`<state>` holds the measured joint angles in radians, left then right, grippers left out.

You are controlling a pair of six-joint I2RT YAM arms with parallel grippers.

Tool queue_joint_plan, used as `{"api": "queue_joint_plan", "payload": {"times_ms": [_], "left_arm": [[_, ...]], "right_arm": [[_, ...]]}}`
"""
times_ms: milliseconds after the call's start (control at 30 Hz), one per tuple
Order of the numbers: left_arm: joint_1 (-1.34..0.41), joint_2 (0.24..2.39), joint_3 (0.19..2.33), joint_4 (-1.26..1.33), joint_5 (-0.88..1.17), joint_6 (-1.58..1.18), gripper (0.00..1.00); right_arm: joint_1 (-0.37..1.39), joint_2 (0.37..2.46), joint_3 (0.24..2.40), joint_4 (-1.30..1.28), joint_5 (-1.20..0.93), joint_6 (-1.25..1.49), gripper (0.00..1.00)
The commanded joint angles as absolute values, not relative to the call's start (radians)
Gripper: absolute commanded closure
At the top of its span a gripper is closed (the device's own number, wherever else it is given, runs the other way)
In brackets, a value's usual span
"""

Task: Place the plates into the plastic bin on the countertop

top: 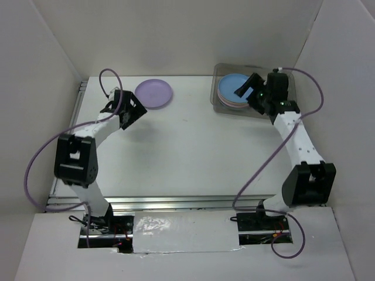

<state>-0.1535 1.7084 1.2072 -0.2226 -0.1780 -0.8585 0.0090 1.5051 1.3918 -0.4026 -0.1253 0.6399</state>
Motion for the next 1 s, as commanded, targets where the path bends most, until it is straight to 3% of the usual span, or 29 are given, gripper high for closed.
{"api": "queue_joint_plan", "payload": {"times_ms": [0, 100, 267, 433, 500, 700, 800, 833, 867, 900, 967], "left_arm": [[-0.108, 1.915, 1.35, -0.042, -0.103, -0.936, 0.01], [-0.087, 2.066, 1.501, 0.038, -0.032, -0.965, 0.02], [-0.095, 2.212, 1.659, 0.014, -0.103, -0.959, 0.05], [-0.112, 2.336, 1.836, -0.156, -0.178, -0.956, 0.15], [-0.121, 2.381, 1.902, -0.227, -0.205, -0.948, 0.26], [-0.129, 2.416, 1.913, -0.294, -0.255, -0.959, 0.41], [-0.123, 2.425, 1.916, -0.311, -0.241, -0.962, 0.57], [-0.118, 2.434, 1.928, -0.336, -0.236, -0.965, 0.81], [-0.117, 2.434, 1.953, -0.354, -0.233, -0.968, 0.94], [-0.117, 2.428, 1.957, -0.371, -0.238, -0.969, 1.0], [-0.13, 2.351, 1.921, -0.411, -0.259, -0.959, 1.0]], "right_arm": [[0.072, 1.319, 1.211, -0.255, -0.309, 0.626, 0.0], [0.142, 1.183, 1.03, -0.198, -0.386, 0.627, 0.0], [0.215, 1.083, 0.973, -0.207, -0.443, 0.601, 0.0], [0.201, 1.02, 0.956, -0.244, -0.477, 0.577, 0.0], [0.177, 0.979, 0.942, -0.242, -0.489, 0.577, 0.0], [0.137, 0.897, 0.933, -0.267, -0.497, 0.58, 0.0], [0.118, 0.877, 0.936, -0.268, -0.515, 0.581, 0.0], [0.112, 0.873, 0.937, -0.275, -0.515, 0.581, 0.0], [0.109, 0.874, 0.934, -0.275, -0.514, 0.581, 0.0], [0.106, 0.873, 0.931, -0.27, -0.512, 0.581, 0.0], [0.101, 0.888, 0.922, -0.261, -0.506, 0.584, 0.0]]}}
